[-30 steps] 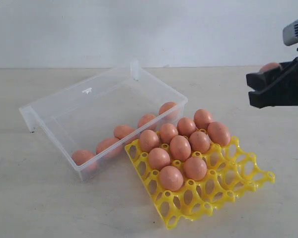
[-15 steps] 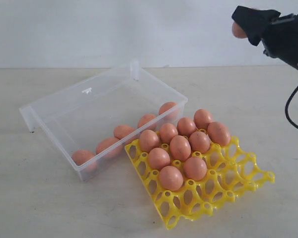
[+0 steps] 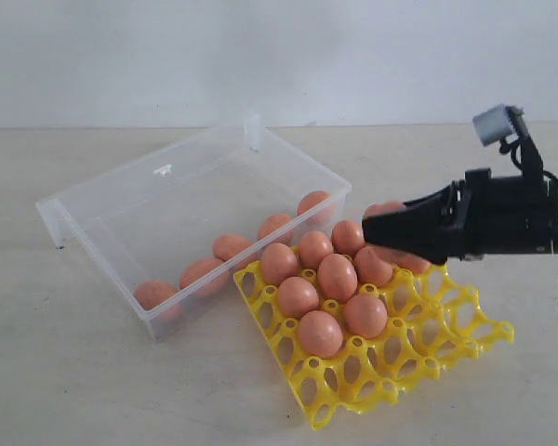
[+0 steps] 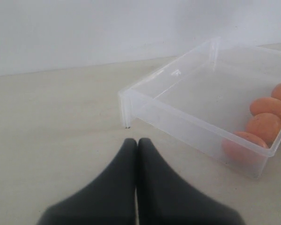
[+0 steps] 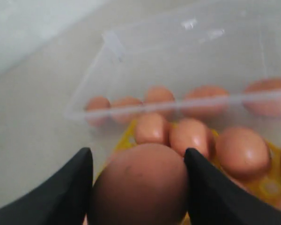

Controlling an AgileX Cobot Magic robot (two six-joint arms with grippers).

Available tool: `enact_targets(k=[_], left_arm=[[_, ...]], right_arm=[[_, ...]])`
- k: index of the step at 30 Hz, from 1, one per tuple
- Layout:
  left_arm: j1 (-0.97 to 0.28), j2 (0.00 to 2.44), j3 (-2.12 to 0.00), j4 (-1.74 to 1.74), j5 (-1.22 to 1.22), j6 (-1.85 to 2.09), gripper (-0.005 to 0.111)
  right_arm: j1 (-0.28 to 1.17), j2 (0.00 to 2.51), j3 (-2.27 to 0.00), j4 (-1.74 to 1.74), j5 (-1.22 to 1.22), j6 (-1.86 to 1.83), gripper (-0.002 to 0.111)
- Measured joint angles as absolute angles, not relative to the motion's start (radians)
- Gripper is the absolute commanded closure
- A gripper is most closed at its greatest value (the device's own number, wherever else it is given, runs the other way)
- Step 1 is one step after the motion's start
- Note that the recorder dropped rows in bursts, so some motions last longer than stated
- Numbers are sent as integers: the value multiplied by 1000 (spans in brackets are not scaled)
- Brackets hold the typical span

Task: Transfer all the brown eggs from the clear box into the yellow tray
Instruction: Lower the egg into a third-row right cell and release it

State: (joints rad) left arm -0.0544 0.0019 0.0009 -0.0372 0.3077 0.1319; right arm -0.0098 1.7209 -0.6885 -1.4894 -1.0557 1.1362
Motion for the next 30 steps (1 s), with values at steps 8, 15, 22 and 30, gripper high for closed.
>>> enact_targets(k=[8, 15, 22, 30], left_arm=[[-54, 2, 1, -37, 308, 132, 111], [-54, 2, 1, -37, 308, 132, 111], [-54, 2, 1, -37, 308, 132, 111], [-54, 2, 1, -37, 308, 132, 111]], right_arm=[[61, 1721, -673, -1590, -832, 1133, 109], [127, 1721, -673, -1569, -672, 1123, 109], [140, 1721, -673, -1541, -619, 1115, 109], [140, 1721, -673, -1519, -612, 1099, 81]])
